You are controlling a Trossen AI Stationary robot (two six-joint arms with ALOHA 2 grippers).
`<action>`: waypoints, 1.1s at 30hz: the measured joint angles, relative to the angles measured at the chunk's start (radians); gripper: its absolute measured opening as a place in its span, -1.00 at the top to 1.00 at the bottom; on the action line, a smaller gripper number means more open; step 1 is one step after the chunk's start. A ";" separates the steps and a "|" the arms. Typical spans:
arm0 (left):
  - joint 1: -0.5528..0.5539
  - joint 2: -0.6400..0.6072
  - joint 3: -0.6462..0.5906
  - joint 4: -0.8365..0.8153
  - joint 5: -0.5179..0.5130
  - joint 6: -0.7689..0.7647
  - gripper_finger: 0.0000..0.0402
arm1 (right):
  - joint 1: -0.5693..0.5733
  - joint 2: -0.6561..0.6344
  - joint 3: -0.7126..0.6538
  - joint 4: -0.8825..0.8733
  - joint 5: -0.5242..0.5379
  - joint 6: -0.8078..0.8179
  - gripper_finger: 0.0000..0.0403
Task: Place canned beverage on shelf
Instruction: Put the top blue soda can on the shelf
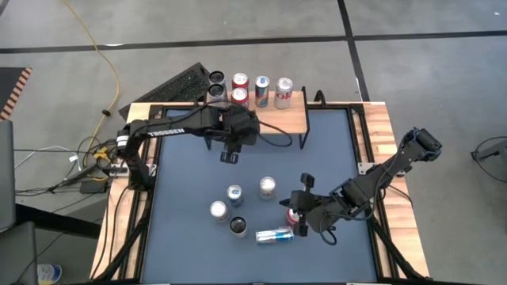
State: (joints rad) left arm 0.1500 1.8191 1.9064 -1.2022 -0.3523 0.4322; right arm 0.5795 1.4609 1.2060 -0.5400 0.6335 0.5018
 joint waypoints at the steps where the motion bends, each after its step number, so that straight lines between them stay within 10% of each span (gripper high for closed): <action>1: 0.010 0.000 0.000 0.003 0.000 0.002 0.14 | -0.002 0.000 0.000 0.001 0.000 0.000 1.00; 33: 0.060 0.000 0.000 -0.088 0.014 -0.079 0.14 | -0.006 0.000 0.000 0.001 -0.002 0.005 1.00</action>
State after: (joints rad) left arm 0.2104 1.8187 1.9064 -1.2898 -0.3385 0.3537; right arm 0.5735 1.4609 1.2060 -0.5388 0.6315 0.5064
